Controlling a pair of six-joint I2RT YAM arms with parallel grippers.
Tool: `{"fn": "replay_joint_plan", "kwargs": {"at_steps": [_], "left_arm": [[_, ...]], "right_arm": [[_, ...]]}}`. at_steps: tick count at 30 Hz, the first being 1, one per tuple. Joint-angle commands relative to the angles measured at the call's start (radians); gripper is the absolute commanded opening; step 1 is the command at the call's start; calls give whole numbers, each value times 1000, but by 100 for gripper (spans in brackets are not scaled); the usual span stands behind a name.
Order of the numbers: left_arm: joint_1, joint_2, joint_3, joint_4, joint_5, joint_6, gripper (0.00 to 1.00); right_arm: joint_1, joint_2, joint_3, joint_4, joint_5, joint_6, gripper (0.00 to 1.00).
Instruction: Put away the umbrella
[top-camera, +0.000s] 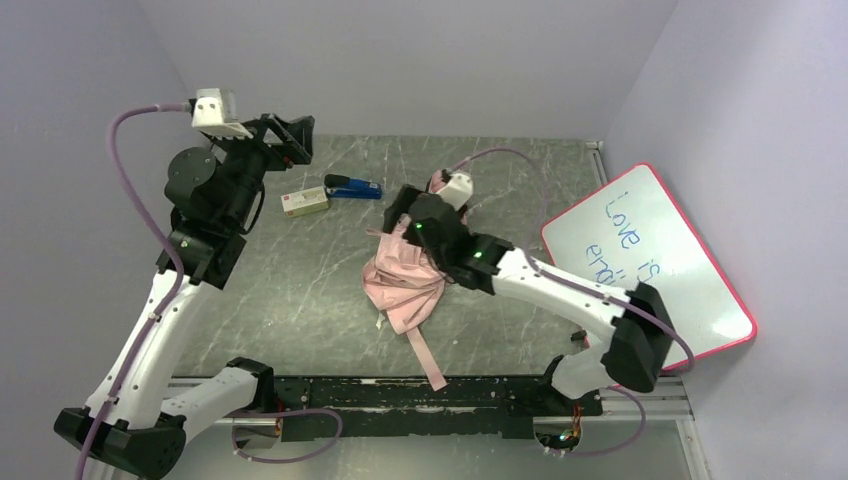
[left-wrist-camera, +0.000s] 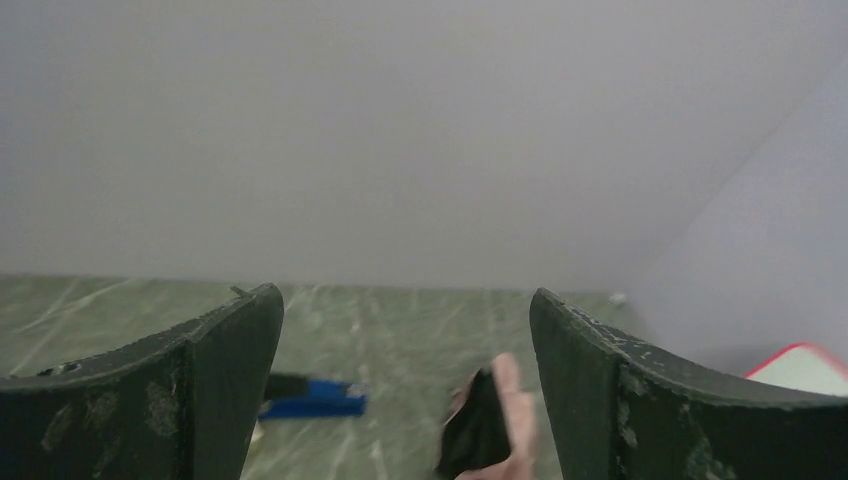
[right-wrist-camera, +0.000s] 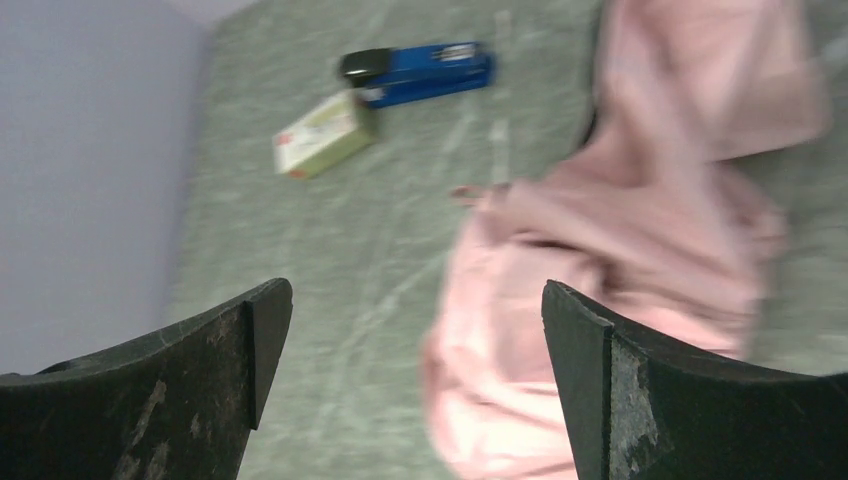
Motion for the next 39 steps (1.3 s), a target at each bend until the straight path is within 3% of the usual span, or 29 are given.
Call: {"fn": "replay_joint_plan", "kwargs": {"at_steps": [1,4,8,14,30,39], "left_arm": [[12,57,21,-273,-52,181,97],[13,78,43,-338,-57,201,98],[15,92,64,-357,-70,233,100],[16,127,66,-361,150,274,100],[38,239,63,-337,317,373,100],[58,224,0,-301,364,394,100]], "right_arm": [[-149,-103,-51,-199,-120,-237,100],[-286,-98,-35,-256,-358,-407,100],[-352,-26,4,-333,-485,-650,100],[-408,143,70,-337,-752,-882,100],[-476,405,132,-364,-1037,-1163,99],[-473,510,93,-322,-989,-1181,93]]}}
